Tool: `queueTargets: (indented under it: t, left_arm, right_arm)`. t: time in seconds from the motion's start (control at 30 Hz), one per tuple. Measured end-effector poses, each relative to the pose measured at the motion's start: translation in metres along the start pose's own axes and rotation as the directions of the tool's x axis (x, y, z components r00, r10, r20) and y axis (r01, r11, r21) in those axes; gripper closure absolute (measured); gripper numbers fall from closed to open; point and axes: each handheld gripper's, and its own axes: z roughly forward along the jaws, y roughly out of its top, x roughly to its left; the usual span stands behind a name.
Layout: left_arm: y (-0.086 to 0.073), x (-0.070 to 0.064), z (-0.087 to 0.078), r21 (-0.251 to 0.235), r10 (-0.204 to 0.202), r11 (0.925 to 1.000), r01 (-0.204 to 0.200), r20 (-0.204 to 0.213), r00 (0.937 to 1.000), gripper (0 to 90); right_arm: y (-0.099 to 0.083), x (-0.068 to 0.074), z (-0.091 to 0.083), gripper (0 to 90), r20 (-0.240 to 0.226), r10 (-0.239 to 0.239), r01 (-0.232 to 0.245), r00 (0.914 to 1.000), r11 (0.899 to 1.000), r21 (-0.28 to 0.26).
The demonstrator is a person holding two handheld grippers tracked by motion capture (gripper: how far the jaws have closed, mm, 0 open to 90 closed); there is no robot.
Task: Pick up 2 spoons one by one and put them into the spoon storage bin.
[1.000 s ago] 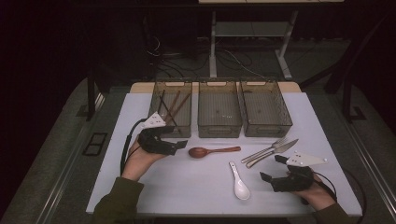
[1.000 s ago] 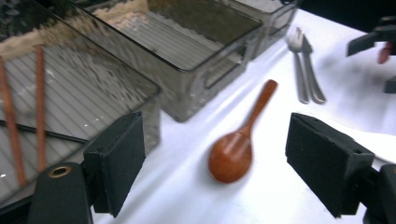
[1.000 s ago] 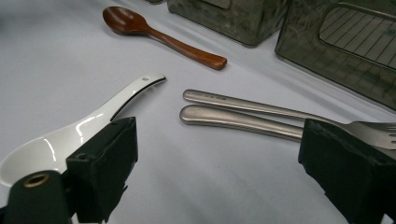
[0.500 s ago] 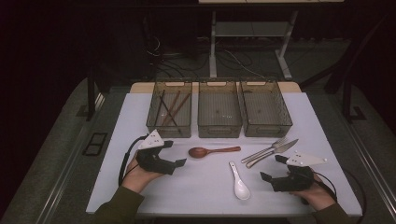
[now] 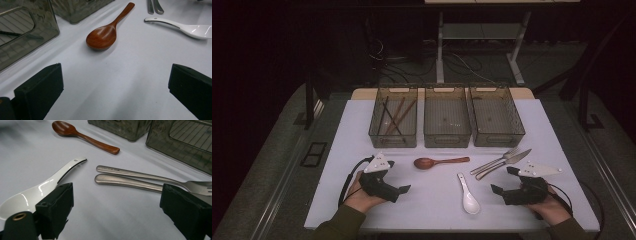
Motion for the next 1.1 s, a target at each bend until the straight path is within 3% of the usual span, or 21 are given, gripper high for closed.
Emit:
queueTargets:
  t: [0.3,0.77,1.1]
  left_arm:
    - [0.002,0.005,0.002,-0.004,0.0,1.0,0.0,-0.017,0.9999,0.0]
    - [0.017,0.012,0.019,-0.014,0.022,0.9996,-0.022,-0.03,0.9993,3.3]
    - [0.026,0.019,0.028,-0.034,0.001,0.9994,-0.002,-0.029,0.9996,4.9]
  right_arm:
    - [0.0,0.0,0.001,12.0,-0.005,-0.003,0.003,1.0,1.0,0.013]
    - [-0.001,0.001,0.003,12.0,-0.008,-0.012,0.012,0.9999,1.0,0.006]
    - [-0.001,0.0,0.003,12.0,-0.007,-0.008,0.008,0.9999,1.0,0.005]
